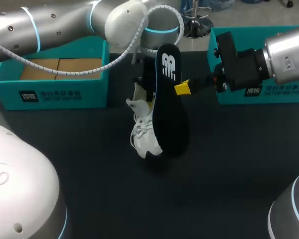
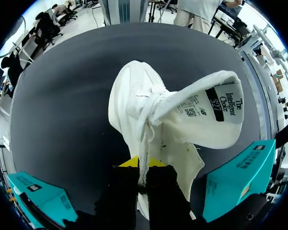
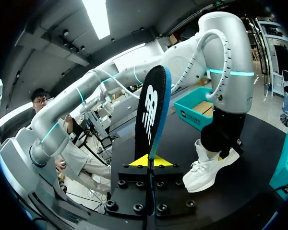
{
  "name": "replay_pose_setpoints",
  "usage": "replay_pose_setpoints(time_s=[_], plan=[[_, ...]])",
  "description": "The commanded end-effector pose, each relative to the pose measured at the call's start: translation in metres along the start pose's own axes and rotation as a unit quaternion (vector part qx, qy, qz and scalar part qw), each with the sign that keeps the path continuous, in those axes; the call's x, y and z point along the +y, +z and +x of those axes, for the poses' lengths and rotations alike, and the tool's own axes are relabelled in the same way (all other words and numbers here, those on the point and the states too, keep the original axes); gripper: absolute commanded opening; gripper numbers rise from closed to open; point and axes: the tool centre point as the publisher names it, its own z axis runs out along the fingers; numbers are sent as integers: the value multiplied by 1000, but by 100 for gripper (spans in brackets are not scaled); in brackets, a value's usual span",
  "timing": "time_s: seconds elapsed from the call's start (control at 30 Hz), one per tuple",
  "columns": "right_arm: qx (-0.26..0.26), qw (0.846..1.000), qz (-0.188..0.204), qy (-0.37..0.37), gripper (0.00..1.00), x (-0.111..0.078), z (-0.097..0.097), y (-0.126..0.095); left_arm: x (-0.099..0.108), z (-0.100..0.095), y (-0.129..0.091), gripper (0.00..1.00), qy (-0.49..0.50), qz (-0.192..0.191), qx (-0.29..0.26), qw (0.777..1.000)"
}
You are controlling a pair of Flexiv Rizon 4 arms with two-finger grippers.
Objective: Take the shoe out of the shoebox, open the shoe tongue, remove and reinsert the insole, then place the shoe into the shoebox
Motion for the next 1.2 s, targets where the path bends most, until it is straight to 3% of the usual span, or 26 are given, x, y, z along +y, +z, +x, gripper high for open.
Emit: replay_pose_setpoints(time_s=[0.03,0.93,1.1,1.13,1.17,1.2], plan=[[-2,1000,0,0,0,0,0,2,9,-13,2,0,-26,9,35,999],[-2,1000,0,0,0,0,0,2,15,-36,32,0,-54,36,58,996],[-2,1000,0,0,0,0,0,2,13,-38,33,0,-62,37,30,997],[-2,1000,0,0,0,0,0,2,12,-38,32,19,-62,38,21,997],[-2,1000,0,0,0,0,0,2,11,-38,31,26,-63,39,18,997],[-2,1000,0,0,0,0,0,2,11,-38,31,26,-68,41,15,997]])
